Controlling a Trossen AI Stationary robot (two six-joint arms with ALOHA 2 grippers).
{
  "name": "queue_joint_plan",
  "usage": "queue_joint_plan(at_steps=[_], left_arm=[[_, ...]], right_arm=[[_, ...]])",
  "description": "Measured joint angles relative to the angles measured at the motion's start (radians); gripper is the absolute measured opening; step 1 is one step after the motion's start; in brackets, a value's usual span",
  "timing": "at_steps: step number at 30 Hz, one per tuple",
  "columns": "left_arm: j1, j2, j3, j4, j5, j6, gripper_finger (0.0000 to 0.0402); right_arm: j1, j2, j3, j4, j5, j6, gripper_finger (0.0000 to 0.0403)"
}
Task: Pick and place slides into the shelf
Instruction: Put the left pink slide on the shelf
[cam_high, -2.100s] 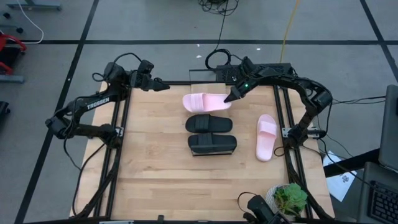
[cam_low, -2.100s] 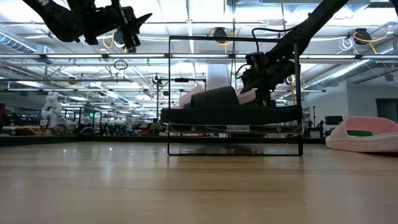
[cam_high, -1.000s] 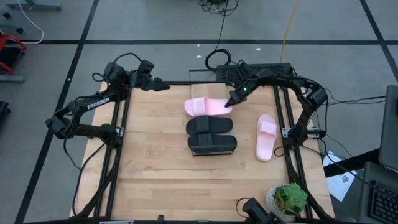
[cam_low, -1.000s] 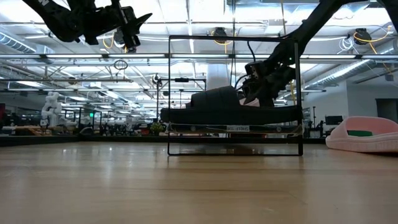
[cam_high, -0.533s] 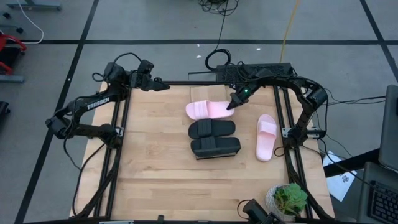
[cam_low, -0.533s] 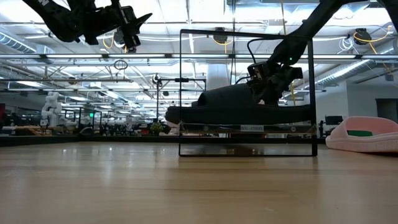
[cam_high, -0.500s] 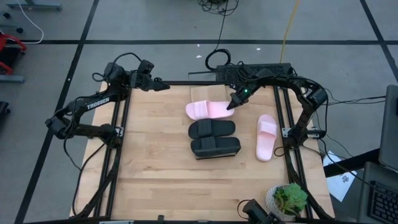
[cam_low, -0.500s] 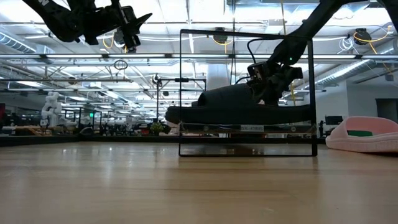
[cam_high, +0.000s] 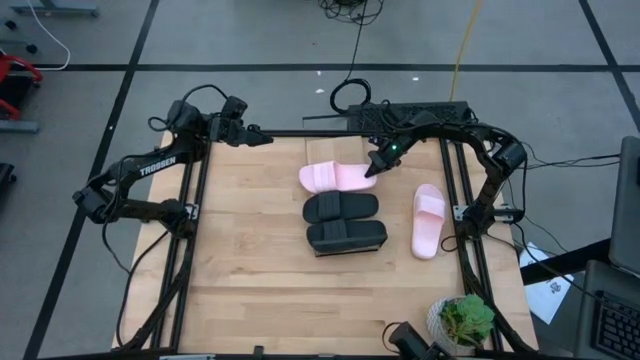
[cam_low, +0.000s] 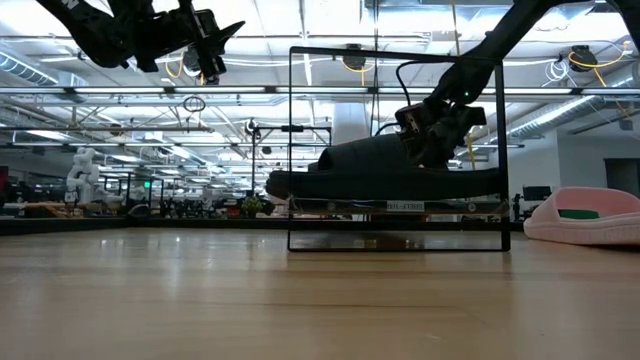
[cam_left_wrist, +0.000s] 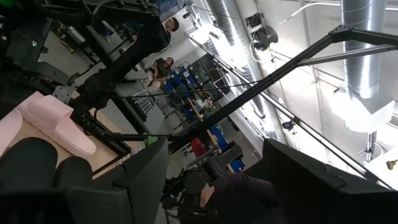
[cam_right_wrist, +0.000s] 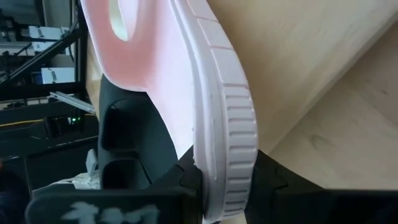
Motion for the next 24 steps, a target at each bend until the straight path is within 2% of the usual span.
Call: queue_joint_plan(at_steps=[4,12,24], left_arm=[[0.000,0.000,0.000,0.000,0.000,0.000,0.0260],[0.000,0.000,0.000,0.000,0.000,0.000,0.0260],[0.000,0.000,0.000,0.000,0.000,0.000,0.0260]], right_arm=[[0.001,0.000,0.000,-0.011,0.005,0.000,0.0076],[0.001,0.000,0.000,-0.009,0.052,-0.029,0.0063],[-0.001,0.001,-0.001,0.012,0.113,-0.036,0.0124]])
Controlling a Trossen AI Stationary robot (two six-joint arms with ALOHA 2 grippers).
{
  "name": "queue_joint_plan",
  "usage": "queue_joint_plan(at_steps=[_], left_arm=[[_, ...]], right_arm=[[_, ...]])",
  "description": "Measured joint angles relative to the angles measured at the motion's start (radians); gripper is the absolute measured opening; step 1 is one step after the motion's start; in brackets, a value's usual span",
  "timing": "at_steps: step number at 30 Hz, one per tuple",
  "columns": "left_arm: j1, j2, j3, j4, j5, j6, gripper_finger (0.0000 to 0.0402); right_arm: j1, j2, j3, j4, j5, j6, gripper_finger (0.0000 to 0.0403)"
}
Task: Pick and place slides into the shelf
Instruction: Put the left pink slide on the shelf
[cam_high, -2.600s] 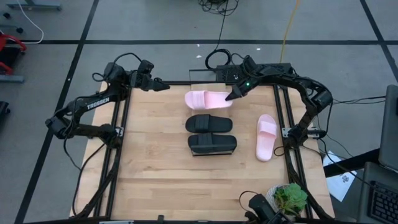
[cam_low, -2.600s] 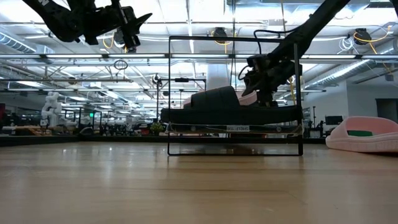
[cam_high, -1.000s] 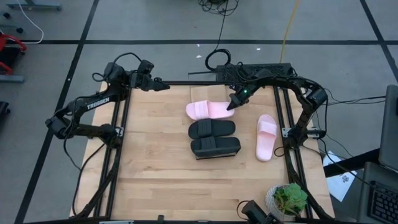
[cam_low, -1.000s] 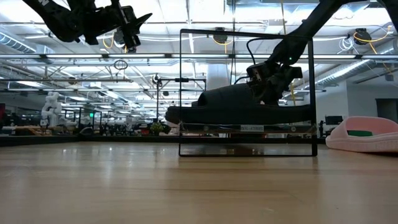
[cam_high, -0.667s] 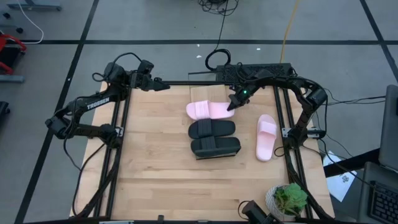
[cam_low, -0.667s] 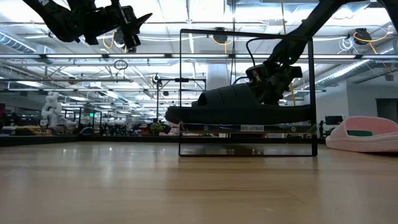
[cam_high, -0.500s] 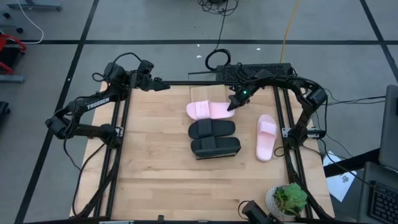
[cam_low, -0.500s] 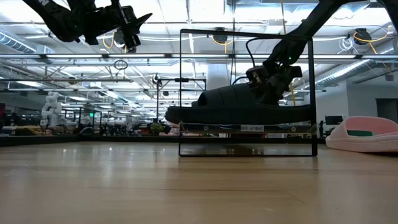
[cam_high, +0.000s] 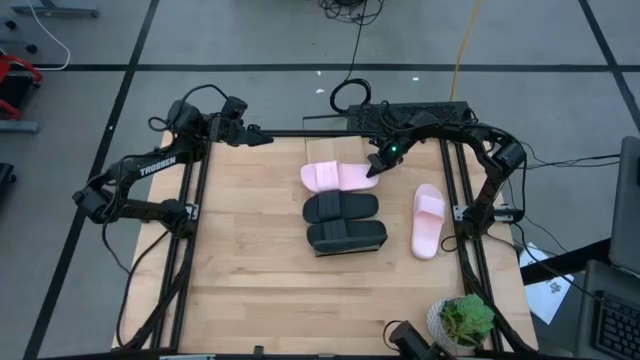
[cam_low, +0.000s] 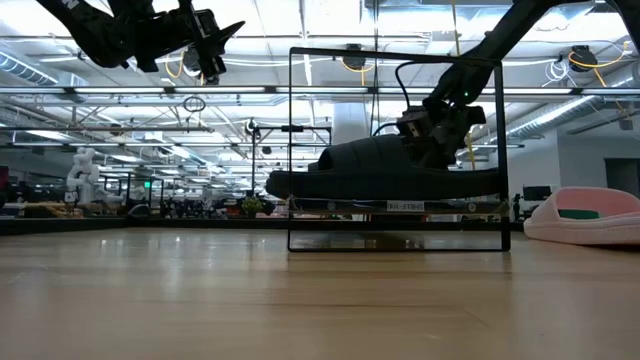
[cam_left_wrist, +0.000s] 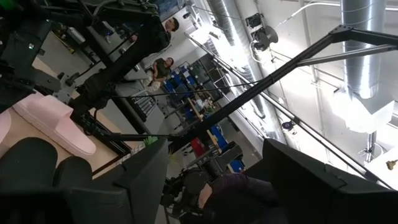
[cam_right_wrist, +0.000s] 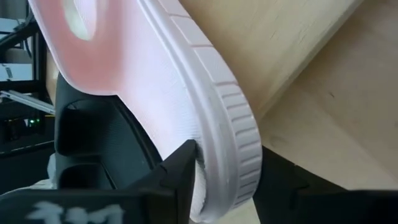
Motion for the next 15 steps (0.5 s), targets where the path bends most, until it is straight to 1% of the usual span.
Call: queue_joint_plan(at_steps=[9,15], left_arm=[[0.000,0.000,0.000,0.000,0.000,0.010,0.0260],[0.000,0.000,0.000,0.000,0.000,0.011,0.0260]], right_arm=[[0.000,0.000,0.000,0.009,0.000,-0.019,0.0145],[0.000,0.000,0.000,0.014,0.003,-0.030,0.0170]])
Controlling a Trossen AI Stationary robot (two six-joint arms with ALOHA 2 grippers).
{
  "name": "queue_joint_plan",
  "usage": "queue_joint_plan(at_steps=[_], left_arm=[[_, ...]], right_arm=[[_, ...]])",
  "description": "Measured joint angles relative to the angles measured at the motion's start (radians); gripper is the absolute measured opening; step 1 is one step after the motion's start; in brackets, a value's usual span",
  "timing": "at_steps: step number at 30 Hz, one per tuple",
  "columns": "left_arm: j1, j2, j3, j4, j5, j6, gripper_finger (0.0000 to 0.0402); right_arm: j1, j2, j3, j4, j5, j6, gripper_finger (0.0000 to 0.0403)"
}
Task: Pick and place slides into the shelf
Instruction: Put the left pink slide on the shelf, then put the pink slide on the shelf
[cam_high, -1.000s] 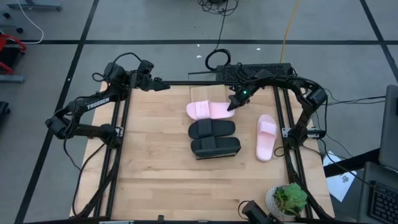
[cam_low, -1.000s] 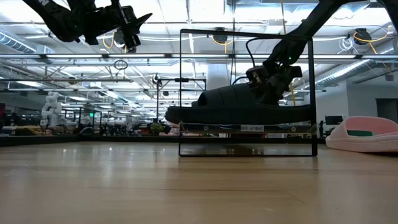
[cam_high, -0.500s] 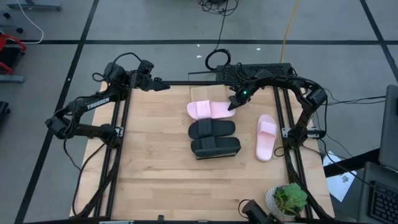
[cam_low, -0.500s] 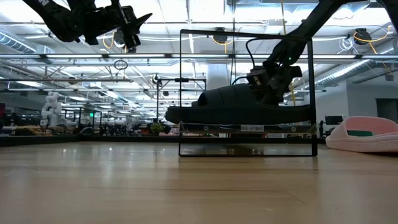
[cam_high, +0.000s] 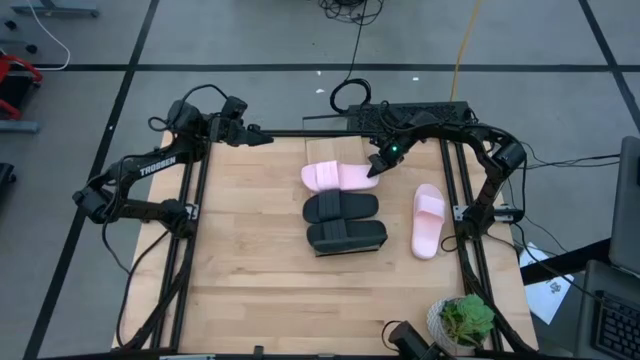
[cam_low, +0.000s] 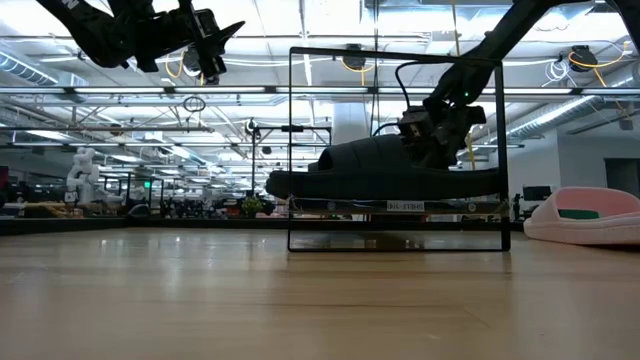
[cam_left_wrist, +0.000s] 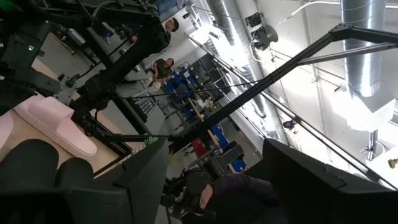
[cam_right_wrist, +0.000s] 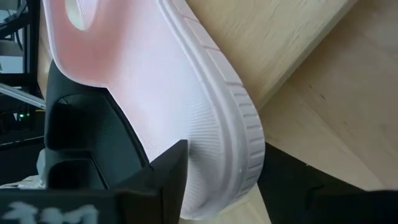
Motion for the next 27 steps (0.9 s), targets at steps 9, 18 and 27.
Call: queue_joint_plan(at_steps=[9,18,27], left_arm=[[0.000,0.000,0.000,0.000,0.000,0.003,0.0260],[0.000,0.000,0.000,0.000,0.000,0.015,0.0260],[0.000,0.000,0.000,0.000,0.000,0.016,0.0260]], right_arm=[[0.000,0.000,0.000,0.007,0.028,-0.012,0.0211],[0.000,0.000,0.000,0.016,0.075,-0.005,0.0226],[-0.005,0.000,0.000,0.022,0.072,0.021,0.0228]])
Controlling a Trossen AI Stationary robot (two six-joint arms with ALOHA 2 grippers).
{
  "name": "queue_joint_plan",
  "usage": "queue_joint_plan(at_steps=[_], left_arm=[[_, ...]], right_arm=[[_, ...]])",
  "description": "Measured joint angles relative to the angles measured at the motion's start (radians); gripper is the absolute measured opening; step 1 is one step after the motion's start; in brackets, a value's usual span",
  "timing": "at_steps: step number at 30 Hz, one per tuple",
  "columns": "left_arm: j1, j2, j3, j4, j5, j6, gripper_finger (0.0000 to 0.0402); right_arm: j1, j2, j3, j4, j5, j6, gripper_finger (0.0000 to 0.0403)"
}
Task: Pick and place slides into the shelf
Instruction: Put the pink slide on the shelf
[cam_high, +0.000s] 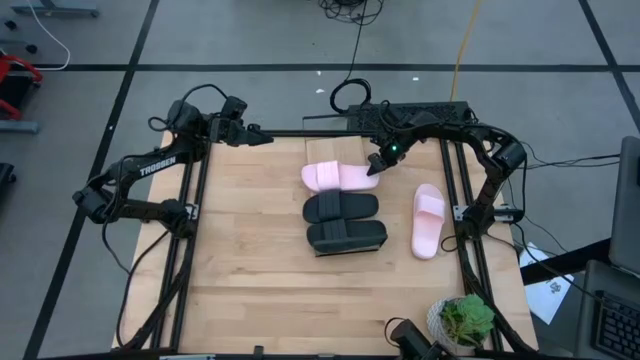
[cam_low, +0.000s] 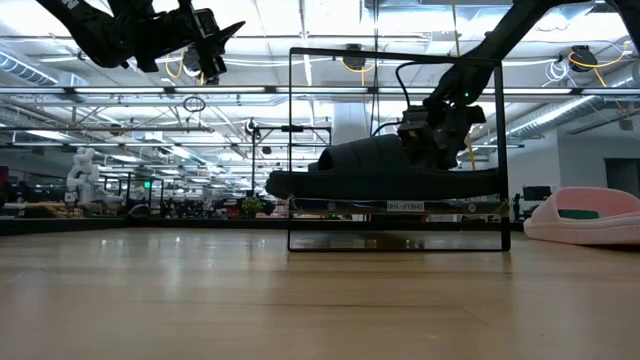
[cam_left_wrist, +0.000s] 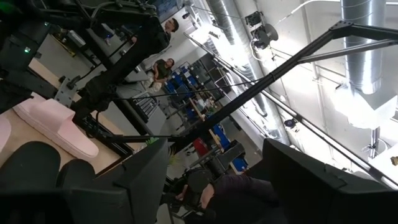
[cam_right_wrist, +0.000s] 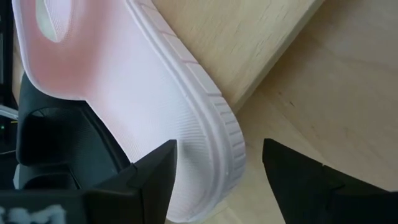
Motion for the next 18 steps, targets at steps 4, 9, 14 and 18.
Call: queue_joint_plan(at_steps=[4,9,14,18], left_arm=[[0.000,0.000,0.000,0.000,0.000,0.000,0.0260],[0.000,0.000,0.000,0.000,0.001,0.000,0.0260],[0.000,0.000,0.000,0.000,0.001,0.007,0.0260],[0.000,0.000,0.000,0.000,0.004,0.008,0.0260]], right_arm=[[0.000,0.000,0.000,0.000,-0.006,0.005,0.0228],[-0.011,0.000,0.000,0.002,-0.040,0.024,0.0228],[-0.044,0.000,0.000,0.000,-0.057,0.050,0.0228],[-0.070,0.000,0.000,0.000,-0.056,0.053,0.0228]])
